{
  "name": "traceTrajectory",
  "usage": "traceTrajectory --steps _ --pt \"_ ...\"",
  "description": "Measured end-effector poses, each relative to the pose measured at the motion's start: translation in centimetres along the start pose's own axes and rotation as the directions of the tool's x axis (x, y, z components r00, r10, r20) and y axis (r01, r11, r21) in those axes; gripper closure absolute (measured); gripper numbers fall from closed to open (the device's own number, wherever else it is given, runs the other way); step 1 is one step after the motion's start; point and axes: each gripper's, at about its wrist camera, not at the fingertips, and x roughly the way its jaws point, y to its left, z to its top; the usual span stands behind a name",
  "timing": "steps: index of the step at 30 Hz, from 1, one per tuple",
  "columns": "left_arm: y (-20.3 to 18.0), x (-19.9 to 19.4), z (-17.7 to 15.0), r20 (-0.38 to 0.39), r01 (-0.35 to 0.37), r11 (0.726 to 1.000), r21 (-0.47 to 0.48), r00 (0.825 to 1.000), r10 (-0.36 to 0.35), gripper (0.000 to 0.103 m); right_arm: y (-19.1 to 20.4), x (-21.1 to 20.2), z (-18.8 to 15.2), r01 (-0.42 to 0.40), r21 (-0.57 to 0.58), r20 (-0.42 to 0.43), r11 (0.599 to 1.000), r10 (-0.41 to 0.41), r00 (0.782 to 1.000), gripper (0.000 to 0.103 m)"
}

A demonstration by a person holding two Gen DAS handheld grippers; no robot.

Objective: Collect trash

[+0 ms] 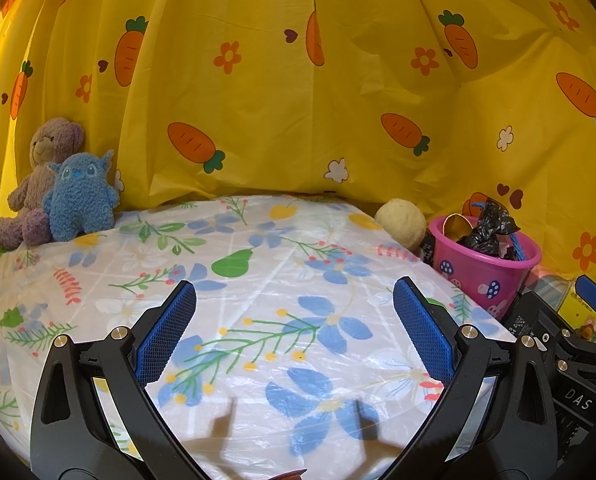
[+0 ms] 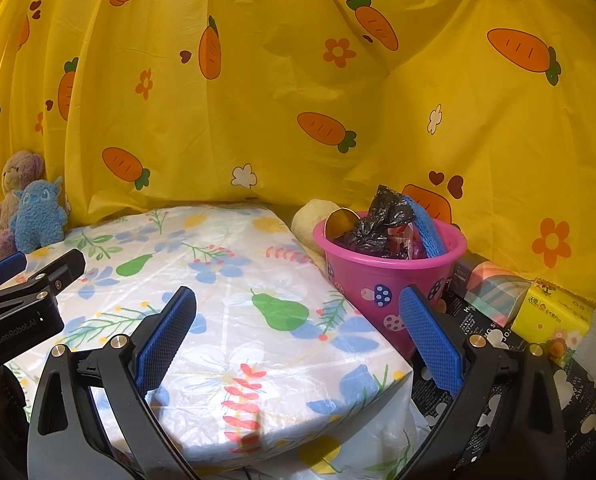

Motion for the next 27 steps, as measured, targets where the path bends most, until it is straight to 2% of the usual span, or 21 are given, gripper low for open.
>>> traceTrajectory --steps 27 --pt "-0.31 -0.04 -0.06 0.002 0.002 1.0 0.002 1.0 -0.002 0.006 -0.13 0.06 -0.22 -0.002 0.002 -0.001 1.0 0.002 1.0 0.006"
